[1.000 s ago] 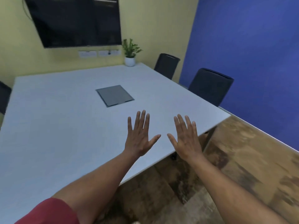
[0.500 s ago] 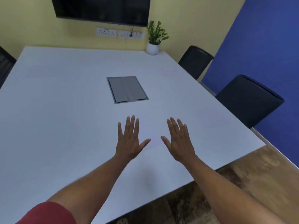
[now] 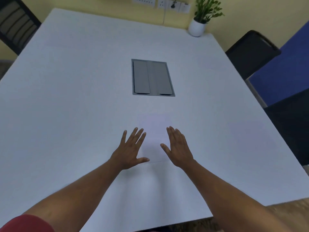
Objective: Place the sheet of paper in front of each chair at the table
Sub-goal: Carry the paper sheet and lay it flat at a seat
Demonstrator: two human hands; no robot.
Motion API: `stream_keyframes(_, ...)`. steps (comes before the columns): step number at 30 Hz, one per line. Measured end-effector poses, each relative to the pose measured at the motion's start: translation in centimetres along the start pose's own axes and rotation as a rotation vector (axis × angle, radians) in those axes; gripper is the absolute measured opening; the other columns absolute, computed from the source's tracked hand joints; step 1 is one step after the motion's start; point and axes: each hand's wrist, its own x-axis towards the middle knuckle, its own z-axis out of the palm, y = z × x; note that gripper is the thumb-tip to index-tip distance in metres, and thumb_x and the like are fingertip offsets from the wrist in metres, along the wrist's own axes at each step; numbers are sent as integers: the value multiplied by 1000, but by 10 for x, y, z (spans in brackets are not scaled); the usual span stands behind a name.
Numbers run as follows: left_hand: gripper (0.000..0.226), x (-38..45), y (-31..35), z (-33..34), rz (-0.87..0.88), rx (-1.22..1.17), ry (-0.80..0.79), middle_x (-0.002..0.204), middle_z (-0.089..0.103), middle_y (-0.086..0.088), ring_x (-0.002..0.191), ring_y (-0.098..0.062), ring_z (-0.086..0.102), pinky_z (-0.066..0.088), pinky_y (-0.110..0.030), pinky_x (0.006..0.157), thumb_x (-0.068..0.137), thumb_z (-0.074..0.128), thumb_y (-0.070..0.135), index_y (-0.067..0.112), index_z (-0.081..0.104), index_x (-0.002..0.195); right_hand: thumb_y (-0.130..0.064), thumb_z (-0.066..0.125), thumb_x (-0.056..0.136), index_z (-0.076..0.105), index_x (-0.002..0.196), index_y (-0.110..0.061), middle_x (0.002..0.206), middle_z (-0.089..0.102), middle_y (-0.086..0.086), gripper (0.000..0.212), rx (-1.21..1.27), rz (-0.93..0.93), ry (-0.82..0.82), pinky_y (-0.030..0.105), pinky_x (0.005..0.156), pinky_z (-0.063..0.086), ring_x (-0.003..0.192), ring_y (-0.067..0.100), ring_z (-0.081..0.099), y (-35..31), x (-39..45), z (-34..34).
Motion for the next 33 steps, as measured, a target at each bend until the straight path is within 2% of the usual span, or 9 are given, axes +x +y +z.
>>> stream_keyframes(4,122,26,6,16,-37,-47,-76,181,11,-9,167,-33,5,12,-71,130,88,20,98,9,19,172,-72,26,98,16,169,-15,177,18,6,92,-1,-50,-96,49,132,14,164,30,14,38,41,10)
stream_keyframes(9,131,61,9,37,-103,-99,-207,182,1,-6,168,-28,-5,2,-67,132,77,12,105,16,11,174,-65,42,102,28,165,-11,171,34,13,84,51,-68,-203,49,130,22,158,35,29,83,96,27)
stream_keyframes(12,128,73,6,56,-96,-84,-235,182,8,-6,168,-31,2,8,-71,130,79,23,104,18,18,173,-54,53,105,36,162,-7,166,42,16,75,56,-102,-228,47,129,25,154,35,37,102,125,32)
stream_keyframes(16,124,81,-2,73,-88,-82,-292,182,8,-5,168,-32,2,7,-69,131,80,29,99,18,17,173,-43,61,105,45,156,-3,159,49,22,67,54,-121,-218,47,126,30,149,39,43,127,163,39)
stream_keyframes(22,119,84,-13,87,-45,-109,-289,182,3,-2,168,-28,0,4,-66,132,84,41,96,20,19,173,-45,60,105,43,158,-5,162,46,17,68,93,-141,-206,45,127,30,152,36,39,146,200,51)
stream_keyframes(27,118,86,-14,88,-64,-167,-255,183,6,-1,169,-26,0,4,-66,132,85,48,94,21,22,173,-63,44,102,32,164,-6,170,35,16,85,33,-190,-163,48,129,27,156,35,34,156,211,69)
stream_keyframes(30,117,86,-15,90,-62,-183,-232,183,9,-2,169,-26,2,6,-67,132,84,49,94,20,24,172,-60,45,104,27,166,-7,174,26,15,83,-7,-198,-132,51,128,27,158,36,30,159,210,79)
stream_keyframes(33,117,87,-15,90,-62,-199,-240,183,9,-1,169,-26,1,4,-66,132,84,49,94,21,23,172,-58,41,105,27,166,-9,174,26,15,79,-20,-212,-103,51,126,27,158,36,30,161,209,85)
